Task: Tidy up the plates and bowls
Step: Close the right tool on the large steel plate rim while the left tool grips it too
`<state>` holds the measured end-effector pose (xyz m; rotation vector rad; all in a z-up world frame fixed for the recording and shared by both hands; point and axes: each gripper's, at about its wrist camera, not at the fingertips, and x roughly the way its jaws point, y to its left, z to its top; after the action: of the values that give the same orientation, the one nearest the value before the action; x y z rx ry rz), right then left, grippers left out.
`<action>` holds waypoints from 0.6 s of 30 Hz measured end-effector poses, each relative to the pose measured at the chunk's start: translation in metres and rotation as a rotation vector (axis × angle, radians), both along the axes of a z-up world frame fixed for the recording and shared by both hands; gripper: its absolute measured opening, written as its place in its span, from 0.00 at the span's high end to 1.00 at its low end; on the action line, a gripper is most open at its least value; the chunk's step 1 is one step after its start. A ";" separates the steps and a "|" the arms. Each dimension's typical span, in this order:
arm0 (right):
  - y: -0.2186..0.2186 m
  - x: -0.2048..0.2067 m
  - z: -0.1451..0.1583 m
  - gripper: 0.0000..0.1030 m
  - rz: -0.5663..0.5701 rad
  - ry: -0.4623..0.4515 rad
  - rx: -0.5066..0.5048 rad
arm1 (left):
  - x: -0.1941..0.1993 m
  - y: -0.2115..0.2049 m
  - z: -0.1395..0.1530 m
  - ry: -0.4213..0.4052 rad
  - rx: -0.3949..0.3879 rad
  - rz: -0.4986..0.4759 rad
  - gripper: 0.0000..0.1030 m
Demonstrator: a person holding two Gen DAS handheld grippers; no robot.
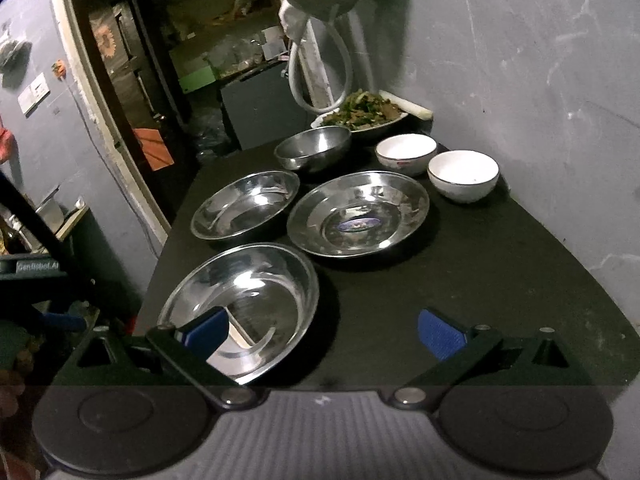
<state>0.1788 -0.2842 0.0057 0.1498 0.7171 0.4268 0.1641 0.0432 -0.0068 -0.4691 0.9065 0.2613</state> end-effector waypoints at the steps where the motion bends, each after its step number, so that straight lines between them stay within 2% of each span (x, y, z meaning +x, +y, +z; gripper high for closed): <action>1: 0.000 0.003 -0.001 0.00 -0.001 0.006 0.003 | 0.004 0.003 0.002 -0.011 0.004 0.003 0.01; 4: 0.000 0.012 -0.003 0.00 -0.002 0.016 0.015 | 0.022 0.010 0.008 -0.029 0.014 0.002 0.01; 8: 0.003 0.022 -0.004 0.00 0.005 0.034 0.031 | 0.045 0.024 0.005 -0.052 -0.053 0.037 0.01; 11: 0.009 0.026 -0.003 0.00 0.013 0.028 0.005 | 0.062 0.032 -0.003 -0.066 -0.118 0.048 0.01; 15: 0.016 0.034 0.001 0.00 0.002 0.020 -0.037 | 0.084 0.041 -0.011 -0.076 -0.166 0.021 0.01; 18: 0.024 0.045 0.005 0.00 -0.023 0.021 -0.062 | 0.098 0.048 -0.016 -0.111 -0.172 0.008 0.01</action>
<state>0.2240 -0.2605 0.0109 0.1043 0.7480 0.3816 0.2624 0.0913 -0.0225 -0.6404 0.8218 0.1634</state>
